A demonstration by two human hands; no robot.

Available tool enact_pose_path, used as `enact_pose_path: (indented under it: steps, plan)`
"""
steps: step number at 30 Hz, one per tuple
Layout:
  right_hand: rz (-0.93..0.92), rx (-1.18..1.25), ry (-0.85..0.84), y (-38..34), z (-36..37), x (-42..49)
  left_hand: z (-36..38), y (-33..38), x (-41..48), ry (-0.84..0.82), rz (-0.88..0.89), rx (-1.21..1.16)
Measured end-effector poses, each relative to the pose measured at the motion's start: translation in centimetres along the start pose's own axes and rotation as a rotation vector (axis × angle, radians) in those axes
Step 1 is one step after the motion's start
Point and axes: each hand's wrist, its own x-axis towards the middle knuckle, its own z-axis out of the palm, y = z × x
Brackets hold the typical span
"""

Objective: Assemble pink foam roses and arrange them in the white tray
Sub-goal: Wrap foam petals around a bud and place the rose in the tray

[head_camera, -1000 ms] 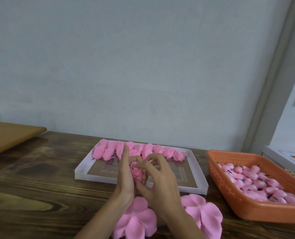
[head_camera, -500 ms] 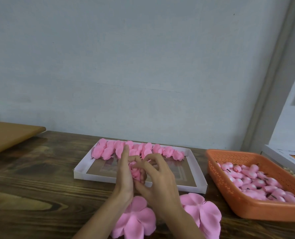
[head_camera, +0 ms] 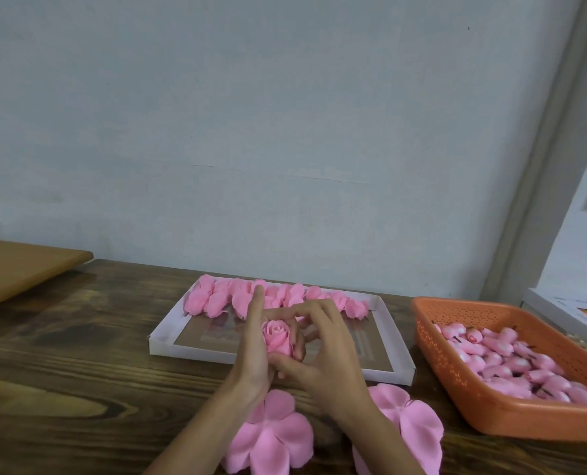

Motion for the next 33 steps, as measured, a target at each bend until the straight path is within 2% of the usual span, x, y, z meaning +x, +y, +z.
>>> enact_pose_path:
  steps: [9, 12, 16, 25, 33]
  plan:
    - [-0.111, -0.142, -0.191, 0.7, -1.9, 0.7, 0.2, 0.1, -0.5, 0.020, 0.042, 0.168]
    - [-0.137, -0.217, -0.165, 0.4, -1.9, 0.6, 0.2, 0.1, -0.6, 0.011, 0.052, 0.266]
    - [-0.170, -0.291, -0.161, 0.1, -1.9, 0.9, -0.2, -0.3, -0.9, 0.003, -0.031, 0.357]
    - [0.004, -0.253, -0.281, 0.7, -2.6, 0.9, 0.5, -0.2, -1.4, -0.082, 0.033, 0.393]
    - [0.053, -0.120, -0.336, 1.0, -2.5, 1.1, 1.2, 0.1, -1.3, -0.014, -0.043, 0.370]
